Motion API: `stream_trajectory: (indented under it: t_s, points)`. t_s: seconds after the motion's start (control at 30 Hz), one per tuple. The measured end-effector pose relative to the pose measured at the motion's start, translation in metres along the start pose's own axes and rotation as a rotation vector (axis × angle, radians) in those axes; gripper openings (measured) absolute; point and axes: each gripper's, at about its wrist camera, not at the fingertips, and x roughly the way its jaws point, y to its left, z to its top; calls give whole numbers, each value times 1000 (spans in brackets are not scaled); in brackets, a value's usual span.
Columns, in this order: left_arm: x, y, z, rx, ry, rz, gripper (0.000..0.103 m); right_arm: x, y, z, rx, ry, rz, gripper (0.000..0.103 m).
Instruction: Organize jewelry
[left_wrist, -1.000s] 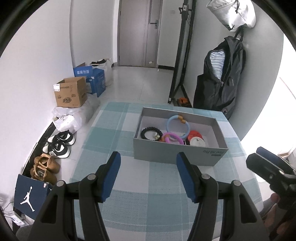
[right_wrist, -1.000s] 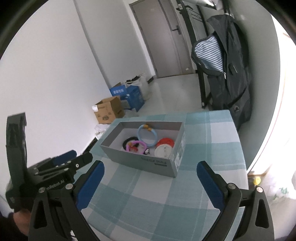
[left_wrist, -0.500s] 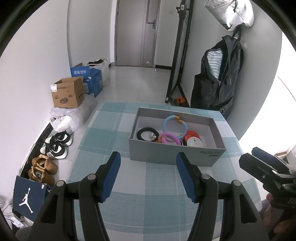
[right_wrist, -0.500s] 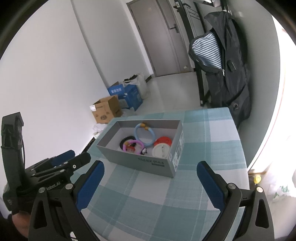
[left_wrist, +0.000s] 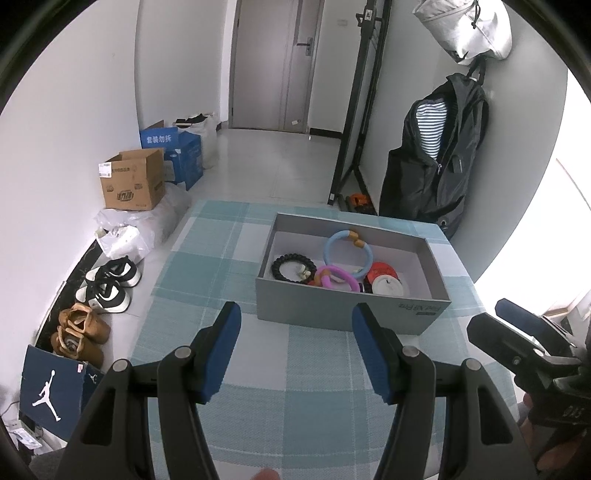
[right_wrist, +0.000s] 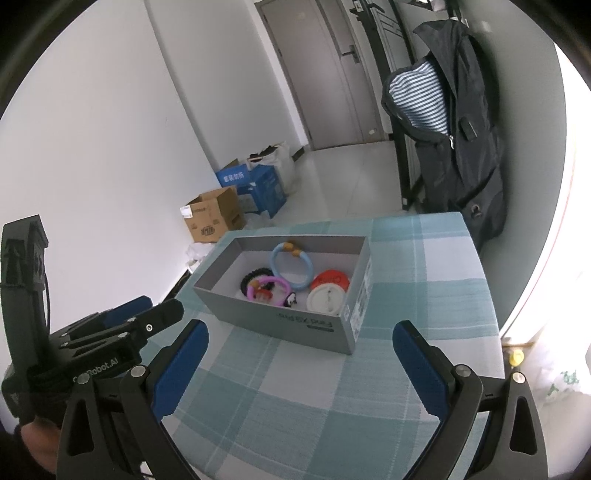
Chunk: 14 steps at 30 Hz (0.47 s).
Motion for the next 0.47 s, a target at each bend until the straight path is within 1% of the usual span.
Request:
stream_trajectory:
  t_s: [0.17,0.27,0.4,0.47]
  points:
    - [4,-1,0,-5,20,-23,58,2,0,0,2,0,2,101]
    - [9,-4,-1,7,40,-17,58,3,1,0,0,4,1,101]
    - [9,-1,-1,-2,38,-39,58,4,-1,1,6,5,1,101]
    - [7,1,0,-5,17,-52,59,5,-1,1,11,6,2,101]
